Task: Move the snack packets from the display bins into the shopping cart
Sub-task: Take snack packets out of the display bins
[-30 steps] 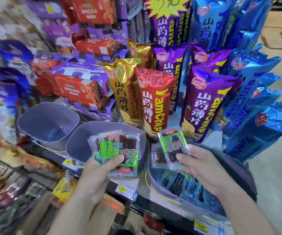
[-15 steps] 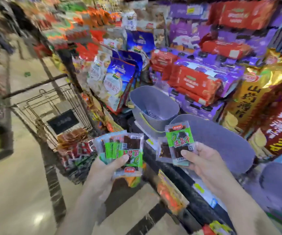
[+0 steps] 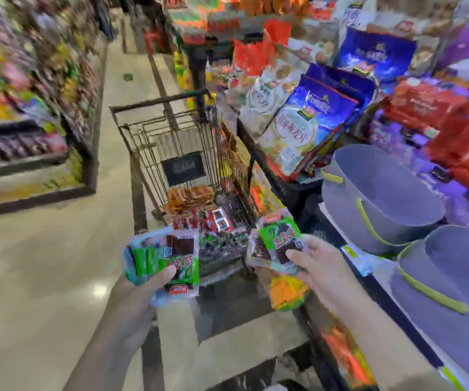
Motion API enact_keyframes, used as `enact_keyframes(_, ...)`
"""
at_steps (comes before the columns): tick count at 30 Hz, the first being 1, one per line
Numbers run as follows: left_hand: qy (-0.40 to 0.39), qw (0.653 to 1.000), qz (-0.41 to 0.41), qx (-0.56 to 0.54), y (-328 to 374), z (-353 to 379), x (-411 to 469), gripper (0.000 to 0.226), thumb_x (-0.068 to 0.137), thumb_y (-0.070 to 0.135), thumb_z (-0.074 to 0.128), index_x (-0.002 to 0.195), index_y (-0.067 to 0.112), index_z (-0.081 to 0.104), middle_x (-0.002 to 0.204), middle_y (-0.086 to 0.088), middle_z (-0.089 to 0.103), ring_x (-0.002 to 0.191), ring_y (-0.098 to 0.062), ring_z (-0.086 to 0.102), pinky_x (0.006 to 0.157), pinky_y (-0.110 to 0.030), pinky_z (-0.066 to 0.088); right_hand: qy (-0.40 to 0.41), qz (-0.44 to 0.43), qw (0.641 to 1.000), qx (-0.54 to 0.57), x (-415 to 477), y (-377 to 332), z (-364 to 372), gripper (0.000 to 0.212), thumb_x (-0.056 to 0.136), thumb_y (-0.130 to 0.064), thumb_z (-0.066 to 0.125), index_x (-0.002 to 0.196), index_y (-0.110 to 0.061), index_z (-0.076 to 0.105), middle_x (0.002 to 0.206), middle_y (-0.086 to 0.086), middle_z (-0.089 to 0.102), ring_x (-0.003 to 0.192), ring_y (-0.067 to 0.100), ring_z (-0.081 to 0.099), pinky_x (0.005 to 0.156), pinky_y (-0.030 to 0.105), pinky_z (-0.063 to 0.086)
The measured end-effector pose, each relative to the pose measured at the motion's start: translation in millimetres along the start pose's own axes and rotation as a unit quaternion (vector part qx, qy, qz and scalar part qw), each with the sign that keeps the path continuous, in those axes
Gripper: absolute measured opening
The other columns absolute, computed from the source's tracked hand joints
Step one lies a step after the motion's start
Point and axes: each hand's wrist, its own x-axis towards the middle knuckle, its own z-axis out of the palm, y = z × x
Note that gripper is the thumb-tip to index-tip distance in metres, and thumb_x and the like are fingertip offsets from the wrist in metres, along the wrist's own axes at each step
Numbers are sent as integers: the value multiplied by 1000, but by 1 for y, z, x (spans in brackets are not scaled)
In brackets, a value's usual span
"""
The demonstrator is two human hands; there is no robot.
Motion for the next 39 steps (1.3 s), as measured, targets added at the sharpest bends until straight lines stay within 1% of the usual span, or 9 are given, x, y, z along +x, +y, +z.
enact_keyframes(3,15,1000,8,5,7,-9,21,49,77,10,80,125,8,73,121,-17,77,105,-38,77,85,-52,65,-18,20,1000,1,41,3,18,22,96,2,64,109,-13,73,117,18,73,99,20,73,71,29,61)
enact_keyframes(8,59,998,5,22,20,-2,69,72,60,19,89,129,9,69,120,-11,79,107,-33,77,101,-55,55,-23,58,998,-19,121,13,42,45,97,-5,68,140,-5,57,148,18,53,127,30,63,85,42,62)
enact_keyframes(13,94,995,-5,24,31,11,141,65,69,14,85,131,8,67,122,-13,78,111,-34,76,98,-53,58,-70,90,993,-9,212,15,63,36,100,-6,64,135,-12,64,135,9,66,116,26,70,85,42,62)
enact_keyframes(18,127,991,-32,27,33,28,218,54,71,13,86,123,10,72,115,-11,80,100,-29,79,70,-33,66,-86,130,987,-42,305,11,76,24,100,-7,63,118,-20,72,116,7,76,104,26,75,85,45,63)
enact_keyframes(23,143,985,-84,48,6,38,292,43,79,11,87,120,15,74,114,-6,81,103,-23,79,69,-26,64,-80,165,978,-100,378,21,78,18,101,-15,64,111,-25,75,108,6,77,96,25,77,89,54,61)
enact_keyframes(29,163,962,-201,87,-46,30,358,55,67,24,97,117,20,75,108,-1,82,102,-20,79,93,-40,59,-60,205,961,-175,427,55,78,23,101,-16,66,84,-28,76,107,7,78,90,18,78,68,31,64)
enact_keyframes(33,176,945,-259,89,-91,19,397,48,71,16,97,112,20,73,99,3,83,86,-10,80,67,-23,63,-105,180,906,-368,460,87,71,8,101,-24,65,102,-26,72,81,-6,59,79,22,70,75,35,61)
enact_keyframes(36,161,929,-317,99,-117,17,419,95,59,29,101,143,15,59,128,-6,76,113,-24,75,114,-50,49,-195,172,830,-493,489,109,67,18,101,-20,64,117,-27,68,85,-12,55,61,5,50,48,13,38)
enact_keyframes(39,156,918,-346,113,-145,18,439,118,57,39,101,158,21,42,156,-11,54,135,-34,61,124,-63,29,-276,190,774,-537,514,130,64,36,100,-7,62,128,-29,64,116,-13,61,93,3,58,70,11,42)
